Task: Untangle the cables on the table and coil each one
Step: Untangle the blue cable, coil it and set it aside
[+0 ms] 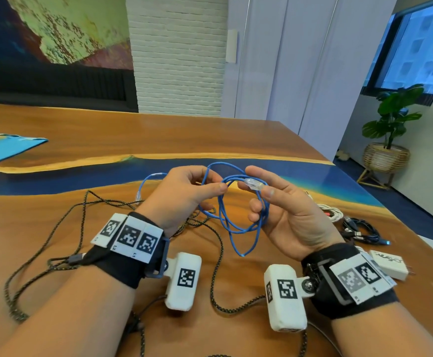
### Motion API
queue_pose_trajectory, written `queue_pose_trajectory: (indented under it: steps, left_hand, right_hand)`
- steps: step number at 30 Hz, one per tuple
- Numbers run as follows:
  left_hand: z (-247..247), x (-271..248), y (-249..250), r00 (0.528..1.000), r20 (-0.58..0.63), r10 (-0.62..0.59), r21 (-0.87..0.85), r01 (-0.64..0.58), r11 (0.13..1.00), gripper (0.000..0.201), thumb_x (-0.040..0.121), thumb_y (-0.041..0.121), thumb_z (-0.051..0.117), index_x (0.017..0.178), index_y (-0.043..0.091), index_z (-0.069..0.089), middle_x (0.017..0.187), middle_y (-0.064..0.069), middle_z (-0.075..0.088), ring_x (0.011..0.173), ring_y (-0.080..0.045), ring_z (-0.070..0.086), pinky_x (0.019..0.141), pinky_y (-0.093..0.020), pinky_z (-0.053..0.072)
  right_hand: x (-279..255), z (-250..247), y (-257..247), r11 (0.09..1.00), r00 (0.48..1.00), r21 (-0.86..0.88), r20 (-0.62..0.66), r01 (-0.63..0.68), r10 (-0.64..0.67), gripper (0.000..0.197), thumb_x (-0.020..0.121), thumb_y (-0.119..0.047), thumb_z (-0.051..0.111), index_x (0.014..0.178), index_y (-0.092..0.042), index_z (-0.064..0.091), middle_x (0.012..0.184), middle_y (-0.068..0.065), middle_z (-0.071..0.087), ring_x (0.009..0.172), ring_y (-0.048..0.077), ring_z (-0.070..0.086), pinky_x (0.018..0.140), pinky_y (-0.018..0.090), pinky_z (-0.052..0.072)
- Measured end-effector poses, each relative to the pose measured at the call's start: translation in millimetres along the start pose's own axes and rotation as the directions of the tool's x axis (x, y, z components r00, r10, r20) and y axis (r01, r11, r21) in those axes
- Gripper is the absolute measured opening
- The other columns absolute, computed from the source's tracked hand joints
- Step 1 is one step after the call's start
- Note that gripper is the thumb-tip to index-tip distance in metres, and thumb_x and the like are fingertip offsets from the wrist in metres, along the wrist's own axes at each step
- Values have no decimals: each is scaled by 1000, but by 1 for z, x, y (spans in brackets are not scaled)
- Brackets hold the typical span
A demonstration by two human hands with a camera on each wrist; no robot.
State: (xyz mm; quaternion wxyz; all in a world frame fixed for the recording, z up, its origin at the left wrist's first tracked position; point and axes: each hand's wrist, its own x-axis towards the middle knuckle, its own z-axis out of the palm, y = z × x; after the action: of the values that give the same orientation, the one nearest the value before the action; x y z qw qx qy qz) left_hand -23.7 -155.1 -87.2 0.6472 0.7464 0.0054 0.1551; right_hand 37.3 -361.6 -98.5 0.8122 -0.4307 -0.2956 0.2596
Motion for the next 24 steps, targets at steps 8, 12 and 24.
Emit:
queue_pose_trajectory:
  steps: [8, 12, 24]
  left_hand:
    - [2, -6, 10, 990, 135, -32, -223, 61, 973, 17, 91, 17, 58, 86, 8, 72, 78, -14, 65, 69, -26, 62, 66, -37, 49]
    - [4, -6, 6, 981, 191, -38, -134, 64, 989, 16, 98, 0, 54, 96, 5, 69, 80, -12, 69, 67, -24, 62, 59, -33, 46]
    - [4, -7, 2, 968, 249, -40, -68, 59, 996, 12, 97, 3, 61, 102, 11, 69, 73, -6, 61, 59, -13, 54, 49, -21, 43]
  right_hand:
    - [5, 4, 4, 991, 987, -132, -160, 4, -25, 29, 76, 5, 65, 101, -6, 72, 69, 10, 59, 54, 17, 53, 51, 29, 49]
    - [6, 4, 7, 989, 973, -149, -230, -2, -33, 17, 77, 0, 69, 93, -7, 68, 74, 12, 66, 56, 17, 63, 53, 28, 59]
    - [10, 5, 9, 975, 941, -217, -317, 50, -119, 14, 94, 5, 59, 94, -7, 64, 70, 9, 56, 56, 15, 57, 52, 27, 56]
